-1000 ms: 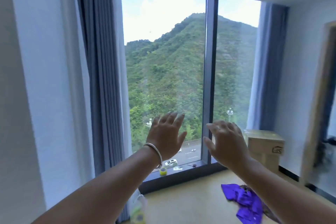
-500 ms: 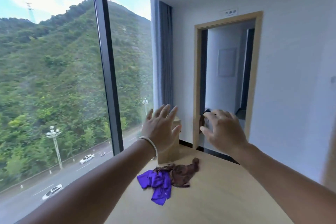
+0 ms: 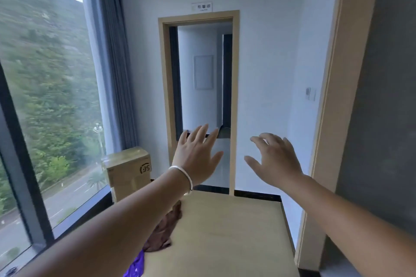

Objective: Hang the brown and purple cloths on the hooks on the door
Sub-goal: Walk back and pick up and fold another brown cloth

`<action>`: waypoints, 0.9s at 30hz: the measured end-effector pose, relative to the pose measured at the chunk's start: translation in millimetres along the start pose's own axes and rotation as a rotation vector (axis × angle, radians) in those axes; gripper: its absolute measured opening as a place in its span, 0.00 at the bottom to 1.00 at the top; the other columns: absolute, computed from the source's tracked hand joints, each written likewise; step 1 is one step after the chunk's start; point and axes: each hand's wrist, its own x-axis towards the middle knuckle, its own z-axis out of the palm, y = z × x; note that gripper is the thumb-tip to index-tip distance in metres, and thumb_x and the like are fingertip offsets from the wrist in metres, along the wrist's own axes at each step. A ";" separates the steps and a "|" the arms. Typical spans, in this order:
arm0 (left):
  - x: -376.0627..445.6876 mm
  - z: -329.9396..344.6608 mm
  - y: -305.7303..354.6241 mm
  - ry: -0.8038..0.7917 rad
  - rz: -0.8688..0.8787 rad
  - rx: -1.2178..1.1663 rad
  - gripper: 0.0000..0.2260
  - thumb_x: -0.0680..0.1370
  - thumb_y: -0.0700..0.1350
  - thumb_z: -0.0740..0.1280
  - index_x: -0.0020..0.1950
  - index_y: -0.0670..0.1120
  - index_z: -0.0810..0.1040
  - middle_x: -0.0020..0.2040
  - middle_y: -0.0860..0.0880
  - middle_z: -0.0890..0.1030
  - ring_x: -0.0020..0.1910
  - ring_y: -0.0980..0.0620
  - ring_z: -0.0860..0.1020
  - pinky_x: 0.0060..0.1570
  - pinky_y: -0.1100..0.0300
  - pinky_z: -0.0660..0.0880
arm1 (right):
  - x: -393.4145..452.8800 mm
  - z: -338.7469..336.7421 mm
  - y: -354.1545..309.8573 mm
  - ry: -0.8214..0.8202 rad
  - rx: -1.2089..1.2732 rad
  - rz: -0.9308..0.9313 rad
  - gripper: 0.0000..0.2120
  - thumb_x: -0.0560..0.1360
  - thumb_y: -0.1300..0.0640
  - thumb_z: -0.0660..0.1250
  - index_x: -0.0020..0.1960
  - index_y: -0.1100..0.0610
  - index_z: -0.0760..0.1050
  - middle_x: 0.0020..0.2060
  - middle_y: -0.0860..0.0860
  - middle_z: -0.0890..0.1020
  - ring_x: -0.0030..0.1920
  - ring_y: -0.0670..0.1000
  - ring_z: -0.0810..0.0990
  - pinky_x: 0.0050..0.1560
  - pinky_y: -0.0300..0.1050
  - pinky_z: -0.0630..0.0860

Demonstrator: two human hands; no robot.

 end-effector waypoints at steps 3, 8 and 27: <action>48.7 34.0 -15.8 0.019 0.030 -0.052 0.28 0.79 0.63 0.50 0.77 0.54 0.51 0.78 0.49 0.54 0.77 0.48 0.52 0.75 0.43 0.50 | 42.1 19.5 14.8 -0.005 -0.036 0.047 0.26 0.77 0.38 0.56 0.71 0.49 0.64 0.70 0.49 0.66 0.71 0.51 0.62 0.73 0.55 0.54; 113.7 89.4 -38.7 0.037 0.079 -0.118 0.28 0.79 0.63 0.50 0.77 0.54 0.50 0.78 0.48 0.54 0.77 0.48 0.52 0.75 0.44 0.51 | 105.4 52.8 27.0 -0.016 -0.072 0.102 0.26 0.77 0.38 0.56 0.72 0.48 0.63 0.71 0.49 0.65 0.72 0.51 0.60 0.73 0.55 0.52; 297.6 251.0 -65.1 0.033 0.131 -0.144 0.29 0.79 0.64 0.48 0.77 0.54 0.49 0.78 0.48 0.54 0.77 0.47 0.52 0.74 0.45 0.48 | 268.9 186.5 118.9 -0.023 -0.093 0.167 0.27 0.77 0.38 0.56 0.73 0.48 0.61 0.71 0.49 0.64 0.72 0.51 0.60 0.74 0.55 0.52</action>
